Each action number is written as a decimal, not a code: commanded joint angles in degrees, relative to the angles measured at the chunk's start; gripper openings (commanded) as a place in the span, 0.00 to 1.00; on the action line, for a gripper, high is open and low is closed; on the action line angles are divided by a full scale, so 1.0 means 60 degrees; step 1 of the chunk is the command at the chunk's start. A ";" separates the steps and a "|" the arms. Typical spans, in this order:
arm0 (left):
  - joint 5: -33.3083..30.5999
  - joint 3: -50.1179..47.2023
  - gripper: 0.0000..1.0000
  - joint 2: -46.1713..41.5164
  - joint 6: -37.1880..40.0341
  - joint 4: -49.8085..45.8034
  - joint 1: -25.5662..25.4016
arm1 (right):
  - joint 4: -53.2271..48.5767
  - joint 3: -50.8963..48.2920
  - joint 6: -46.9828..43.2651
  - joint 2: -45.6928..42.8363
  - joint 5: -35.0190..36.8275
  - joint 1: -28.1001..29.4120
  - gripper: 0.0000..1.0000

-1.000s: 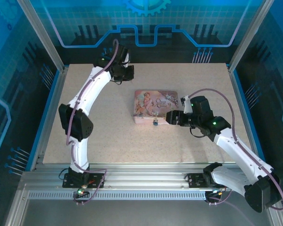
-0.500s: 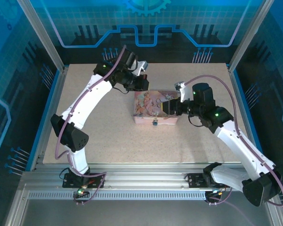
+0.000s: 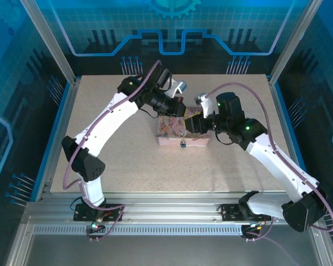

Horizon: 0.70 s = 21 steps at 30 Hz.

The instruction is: Unlock the padlock with the key

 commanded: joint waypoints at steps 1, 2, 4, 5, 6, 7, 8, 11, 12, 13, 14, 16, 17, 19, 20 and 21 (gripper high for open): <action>0.0346 -0.0119 0.00 -0.0438 -0.0174 -0.0108 -0.0073 | -0.0234 0.0400 -0.0190 0.0136 0.0311 0.0125 0.37; 0.0357 -0.0136 0.00 -0.0454 -0.0176 -0.0100 -0.0079 | -0.0236 0.0423 -0.0169 0.0154 0.0386 0.0141 0.36; 0.0401 -0.0140 0.00 -0.0451 -0.0191 -0.0092 -0.0085 | -0.0216 0.0467 -0.0146 0.0163 0.0429 0.0167 0.34; 0.0448 -0.0140 0.00 -0.0457 -0.0206 -0.0078 -0.0076 | -0.0226 0.0499 -0.0161 0.0178 0.0450 0.0175 0.33; 0.0457 -0.0141 0.00 -0.0458 -0.0219 -0.0072 -0.0084 | -0.0254 0.0550 -0.0186 0.0217 0.0478 0.0184 0.32; 0.0467 -0.0137 0.00 -0.0458 -0.0219 -0.0065 -0.0088 | -0.0298 0.0598 -0.0204 0.0258 0.0522 0.0199 0.30; 0.0478 -0.0145 0.00 -0.0458 -0.0233 -0.0064 -0.0093 | -0.0334 0.0653 -0.0215 0.0296 0.0553 0.0200 0.26; 0.0594 -0.0173 0.00 -0.0450 -0.0255 0.0007 -0.0089 | -0.0434 0.0781 -0.0260 0.0437 0.0633 0.0201 0.21; 0.0617 -0.0202 0.00 -0.0455 -0.0265 0.0021 -0.0108 | -0.0438 0.0804 -0.0271 0.0458 0.0645 0.0214 0.20; 0.0631 -0.0226 0.00 -0.0453 -0.0269 0.0035 -0.0116 | -0.0452 0.0825 -0.0278 0.0509 0.0653 0.0206 0.19; 0.0670 -0.0261 0.00 -0.0458 -0.0266 0.0061 -0.0126 | -0.0453 0.0854 -0.0304 0.0539 0.0649 0.0212 0.15; 0.0663 -0.0321 0.00 -0.0473 -0.0281 0.0084 -0.0119 | -0.0454 0.0870 -0.0271 0.0560 0.0730 0.0211 0.09; 0.0688 -0.0372 0.00 -0.0499 -0.0300 0.0123 -0.0127 | -0.0423 0.0856 -0.0271 0.0546 0.0755 0.0210 0.09; 0.0709 -0.0467 0.00 -0.0546 -0.0321 0.0193 -0.0118 | -0.0410 0.0852 -0.0285 0.0581 0.0737 0.0212 0.08; 0.0707 -0.0495 0.00 -0.0553 -0.0319 0.0210 -0.0119 | -0.0415 0.0848 -0.0293 0.0590 0.0722 0.0219 0.05; 0.0704 -0.0523 0.00 -0.0573 -0.0322 0.0226 -0.0127 | -0.0417 0.0841 -0.0307 0.0605 0.0687 0.0229 0.03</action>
